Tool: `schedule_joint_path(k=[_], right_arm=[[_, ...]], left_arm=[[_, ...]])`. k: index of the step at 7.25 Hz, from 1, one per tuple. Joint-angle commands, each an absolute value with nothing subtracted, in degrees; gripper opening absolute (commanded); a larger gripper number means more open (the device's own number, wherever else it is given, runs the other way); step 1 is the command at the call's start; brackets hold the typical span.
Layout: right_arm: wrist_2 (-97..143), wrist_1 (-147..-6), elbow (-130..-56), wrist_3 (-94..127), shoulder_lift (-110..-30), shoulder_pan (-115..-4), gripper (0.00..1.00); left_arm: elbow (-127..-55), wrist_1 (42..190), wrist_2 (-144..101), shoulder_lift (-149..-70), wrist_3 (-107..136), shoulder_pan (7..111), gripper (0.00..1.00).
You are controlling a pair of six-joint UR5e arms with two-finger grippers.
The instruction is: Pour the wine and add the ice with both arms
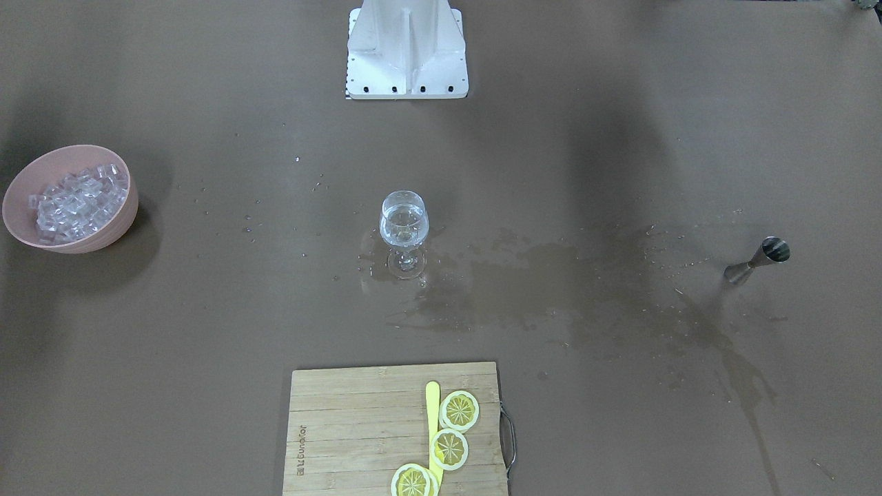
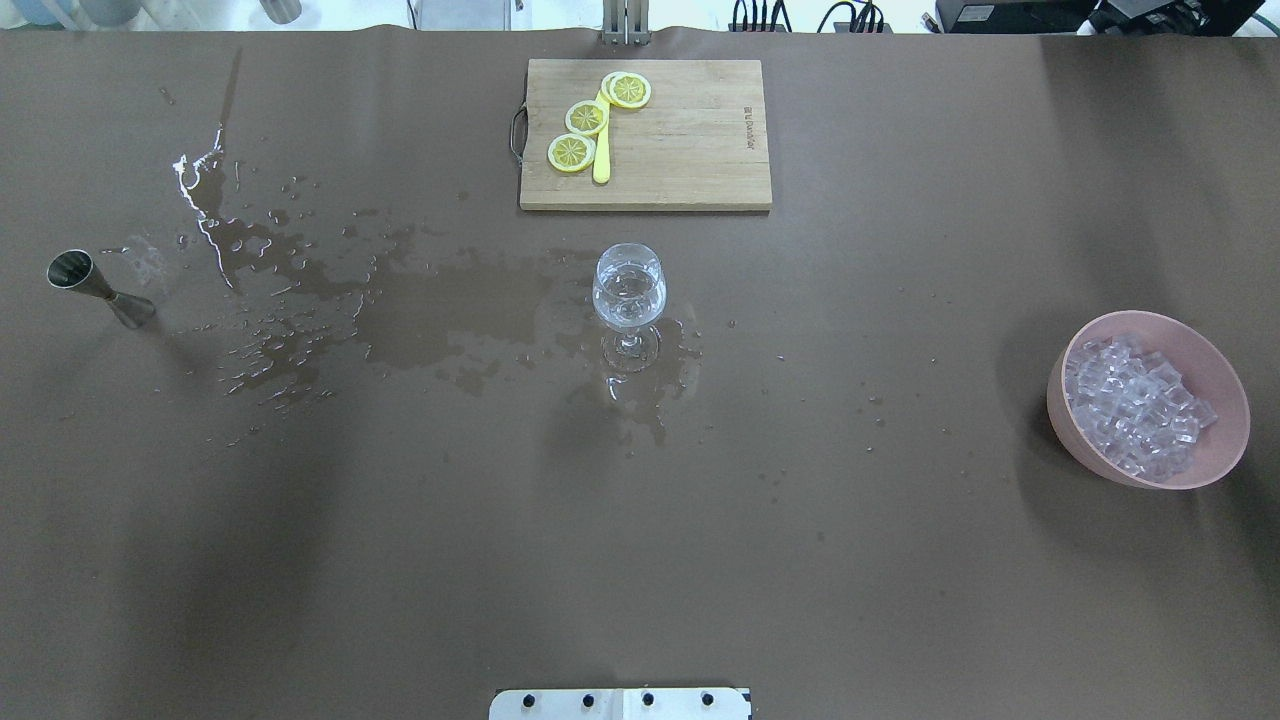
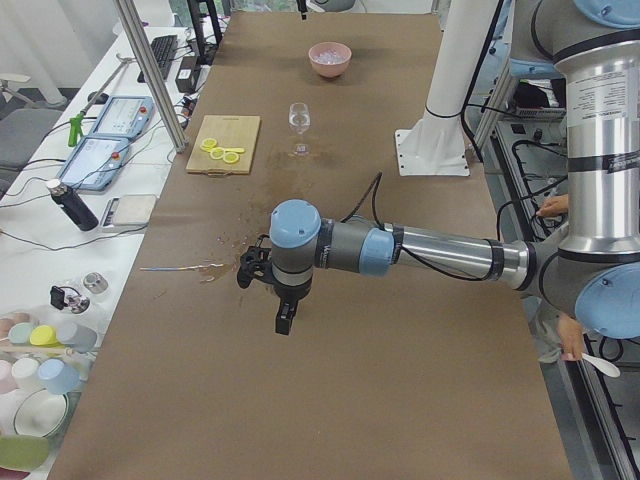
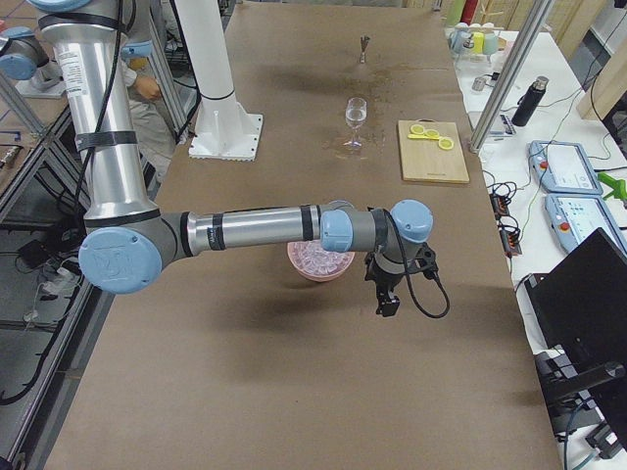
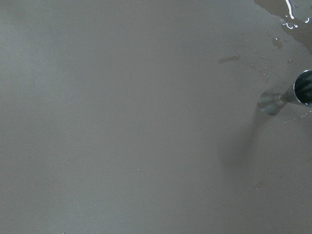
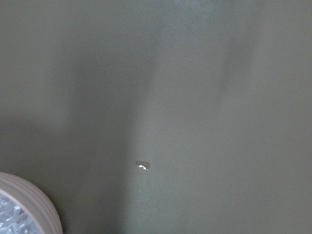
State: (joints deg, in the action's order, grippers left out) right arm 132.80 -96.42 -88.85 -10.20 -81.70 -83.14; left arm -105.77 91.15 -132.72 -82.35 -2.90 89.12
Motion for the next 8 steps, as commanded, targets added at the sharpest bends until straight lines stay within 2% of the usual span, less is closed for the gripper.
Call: schedule_joint_path(k=[1,6,8], right_arm=[[132.8,-96.4,-89.0,-10.2,-81.7,-83.1,1.0],[132.9,-96.2,-89.1,-10.3,-82.0,-83.1,1.0],[132.4,-92.2,-89.2,-10.4,-82.6,-83.2,1.0]], left_arm=[[-105.6,90.9,-132.8,-82.1,-3.0,89.2,0.98],[-105.4,91.5,-132.6,-81.7,-2.8,89.1,0.98],[-105.1,92.5,-132.8,-81.7,-3.1,89.1,0.98]])
